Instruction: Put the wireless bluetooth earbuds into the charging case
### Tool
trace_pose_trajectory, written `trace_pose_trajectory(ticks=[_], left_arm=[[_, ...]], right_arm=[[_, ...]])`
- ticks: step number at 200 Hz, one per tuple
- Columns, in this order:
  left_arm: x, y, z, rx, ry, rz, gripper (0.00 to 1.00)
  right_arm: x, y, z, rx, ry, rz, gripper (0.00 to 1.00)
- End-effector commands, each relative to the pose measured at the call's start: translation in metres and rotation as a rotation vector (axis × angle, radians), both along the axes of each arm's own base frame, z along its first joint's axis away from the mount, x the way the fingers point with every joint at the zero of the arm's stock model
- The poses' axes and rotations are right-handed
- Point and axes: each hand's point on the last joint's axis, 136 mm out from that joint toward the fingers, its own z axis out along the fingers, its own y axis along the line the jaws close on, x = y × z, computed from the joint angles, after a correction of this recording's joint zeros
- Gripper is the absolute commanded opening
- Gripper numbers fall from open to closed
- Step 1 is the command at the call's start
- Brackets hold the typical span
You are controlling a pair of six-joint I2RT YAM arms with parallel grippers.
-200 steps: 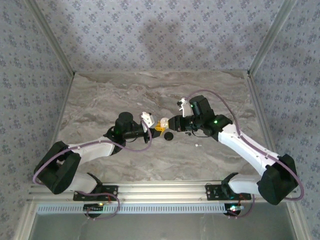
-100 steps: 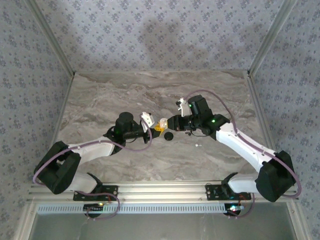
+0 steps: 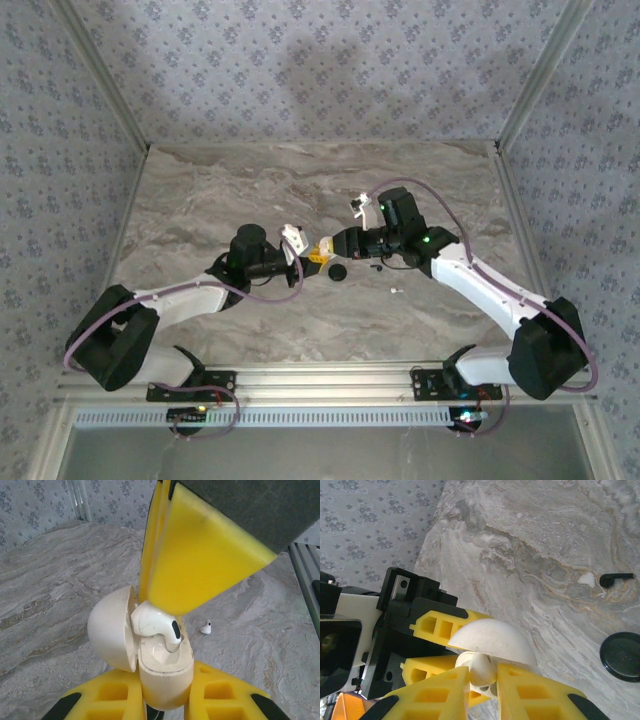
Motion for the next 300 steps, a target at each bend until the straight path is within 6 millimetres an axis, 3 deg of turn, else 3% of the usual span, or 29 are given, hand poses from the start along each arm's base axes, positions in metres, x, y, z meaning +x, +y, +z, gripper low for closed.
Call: trace_pose_trajectory(ticks=[1, 71, 108, 144, 169, 183, 229, 259, 300], left_arm=[[-0.007, -0.006, 0.027, -0.058, -0.077, -0.047, 0.05], [-0.009, -0.005, 0.027, -0.057, -0.078, -0.049, 0.05], [-0.009, -0.004, 0.027, -0.054, -0.077, -0.048, 0.05], [-0.009, -0.004, 0.026, -0.048, -0.081, -0.045, 0.05], [-0.009, -0.002, 0.021, -0.037, -0.077, -0.035, 0.05], [-0.01, -0.001, 0.018, -0.032, -0.074, -0.033, 0.05], [-0.013, 0.004, 0.011, -0.007, -0.063, -0.026, 0.05], [-0.014, 0.005, 0.009, -0.002, -0.056, -0.024, 0.05], [-0.013, 0.005, 0.007, 0.007, -0.05, -0.021, 0.05]], right_arm=[[-0.01, 0.008, -0.001, 0.034, 0.011, 0.074, 0.24], [-0.014, 0.008, -0.003, 0.014, 0.021, 0.106, 0.3], [-0.012, -0.002, 0.003, -0.029, -0.012, 0.081, 0.39], [-0.012, -0.014, 0.01, -0.062, -0.036, 0.057, 0.4], [-0.016, -0.035, 0.011, -0.118, -0.012, 0.002, 0.4], [-0.016, -0.054, 0.004, -0.186, 0.01, -0.061, 0.41], [-0.037, -0.141, -0.071, -0.599, 0.289, -0.216, 0.44], [-0.039, -0.162, -0.11, -0.747, 0.394, -0.206, 0.49], [-0.022, -0.18, -0.138, -0.762, 0.429, -0.263, 0.54]])
